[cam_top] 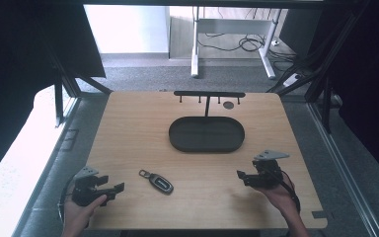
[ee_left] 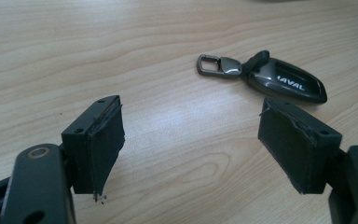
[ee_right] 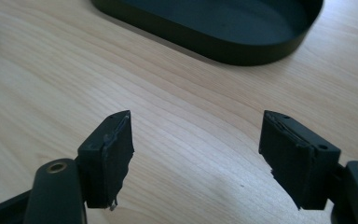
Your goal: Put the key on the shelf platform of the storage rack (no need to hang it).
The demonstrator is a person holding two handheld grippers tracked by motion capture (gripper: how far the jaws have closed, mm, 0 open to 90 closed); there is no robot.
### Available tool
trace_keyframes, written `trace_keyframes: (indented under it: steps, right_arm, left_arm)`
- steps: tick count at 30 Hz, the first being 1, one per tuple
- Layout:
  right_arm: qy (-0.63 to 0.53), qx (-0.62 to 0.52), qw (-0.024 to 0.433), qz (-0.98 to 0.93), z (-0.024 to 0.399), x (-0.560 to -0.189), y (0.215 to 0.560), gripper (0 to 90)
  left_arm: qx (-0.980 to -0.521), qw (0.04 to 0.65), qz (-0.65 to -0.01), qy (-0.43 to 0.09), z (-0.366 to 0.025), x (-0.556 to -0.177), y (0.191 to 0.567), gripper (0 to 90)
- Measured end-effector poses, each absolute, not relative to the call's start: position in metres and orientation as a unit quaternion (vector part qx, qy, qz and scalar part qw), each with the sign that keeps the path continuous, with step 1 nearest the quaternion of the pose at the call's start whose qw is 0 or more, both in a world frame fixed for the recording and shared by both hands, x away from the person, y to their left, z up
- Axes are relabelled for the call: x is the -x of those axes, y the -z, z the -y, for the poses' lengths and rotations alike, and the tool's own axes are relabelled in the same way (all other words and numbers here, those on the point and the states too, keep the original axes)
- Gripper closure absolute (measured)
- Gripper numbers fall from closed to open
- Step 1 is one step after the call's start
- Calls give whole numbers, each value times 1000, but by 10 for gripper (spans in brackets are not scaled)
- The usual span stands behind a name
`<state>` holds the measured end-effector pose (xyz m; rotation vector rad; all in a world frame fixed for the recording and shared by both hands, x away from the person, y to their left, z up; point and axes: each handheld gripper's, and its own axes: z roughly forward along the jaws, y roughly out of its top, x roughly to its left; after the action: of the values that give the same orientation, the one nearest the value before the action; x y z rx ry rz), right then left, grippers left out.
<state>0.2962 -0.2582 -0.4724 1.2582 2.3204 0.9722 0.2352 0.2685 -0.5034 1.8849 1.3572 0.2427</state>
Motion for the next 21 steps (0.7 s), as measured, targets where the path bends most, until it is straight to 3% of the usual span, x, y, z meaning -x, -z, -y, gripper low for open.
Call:
trace_keyframes:
  steps: [21]
  right_arm:
    - [-314, -357, 135, -869, 199, -318, 431, 337]
  left_arm:
    - [-745, 394, -530, -94, -265, -233, 502, 224]
